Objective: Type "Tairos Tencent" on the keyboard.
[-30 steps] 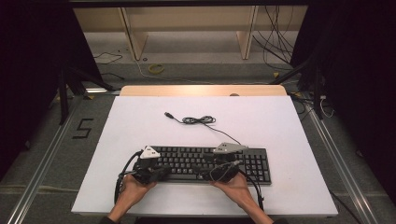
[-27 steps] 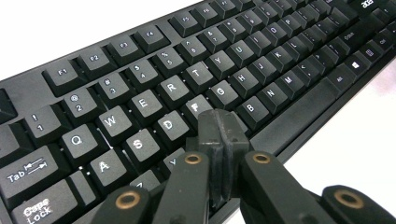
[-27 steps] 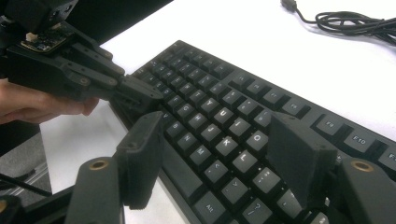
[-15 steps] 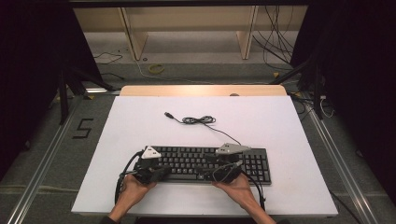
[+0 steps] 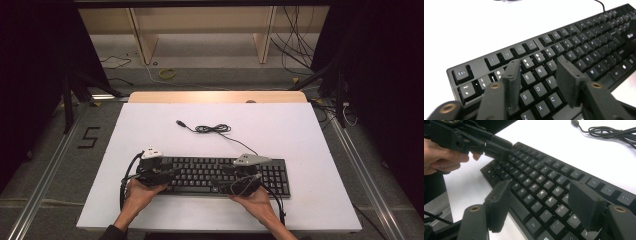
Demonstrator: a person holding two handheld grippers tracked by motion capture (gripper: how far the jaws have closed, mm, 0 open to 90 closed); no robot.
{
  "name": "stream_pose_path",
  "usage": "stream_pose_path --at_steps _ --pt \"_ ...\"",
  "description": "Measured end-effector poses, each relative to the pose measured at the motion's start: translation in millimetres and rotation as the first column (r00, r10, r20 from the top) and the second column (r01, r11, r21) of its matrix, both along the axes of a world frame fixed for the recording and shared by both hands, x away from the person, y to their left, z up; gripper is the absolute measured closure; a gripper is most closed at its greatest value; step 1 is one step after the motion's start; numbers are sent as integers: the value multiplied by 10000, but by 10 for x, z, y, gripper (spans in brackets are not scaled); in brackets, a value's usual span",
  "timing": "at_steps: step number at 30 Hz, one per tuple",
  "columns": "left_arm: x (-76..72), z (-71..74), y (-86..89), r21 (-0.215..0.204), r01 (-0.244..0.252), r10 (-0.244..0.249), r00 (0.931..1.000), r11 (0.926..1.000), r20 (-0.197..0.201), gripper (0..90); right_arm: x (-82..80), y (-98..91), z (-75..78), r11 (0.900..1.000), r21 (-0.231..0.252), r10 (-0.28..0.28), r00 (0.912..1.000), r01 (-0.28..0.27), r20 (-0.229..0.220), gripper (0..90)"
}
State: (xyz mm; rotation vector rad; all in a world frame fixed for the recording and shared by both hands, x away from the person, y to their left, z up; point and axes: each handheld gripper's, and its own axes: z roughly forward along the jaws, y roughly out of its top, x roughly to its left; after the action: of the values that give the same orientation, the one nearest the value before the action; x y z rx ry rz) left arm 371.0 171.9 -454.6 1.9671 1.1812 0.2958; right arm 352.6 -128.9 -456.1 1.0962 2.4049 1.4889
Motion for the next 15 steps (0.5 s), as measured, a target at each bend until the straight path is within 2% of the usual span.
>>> stream_pose_path --at_steps 1,4,11,12,15 --pt "10 5 0 -14 -95 95 10000 10000 28 518 -1 -6 0 10000 7 -8 10000 8 17 358" --pt "36 19 8 -42 -163 163 9999 9999 39 574 -8 -21 0 10000 19 -14 10000 14 3 358" --pt "82 -9 -22 168 47 -46 10000 9998 -60 823 -21 -38 2 10000 9 1 10000 -1 19 358" --pt "92 -15 -21 307 125 -122 9999 9995 -85 851 -23 -39 2 10000 11 11 10000 -11 36 358" --pt "115 -50 -33 346 111 -104 9997 9993 -200 886 -33 -45 5 10000 22 22 10000 -22 31 358"
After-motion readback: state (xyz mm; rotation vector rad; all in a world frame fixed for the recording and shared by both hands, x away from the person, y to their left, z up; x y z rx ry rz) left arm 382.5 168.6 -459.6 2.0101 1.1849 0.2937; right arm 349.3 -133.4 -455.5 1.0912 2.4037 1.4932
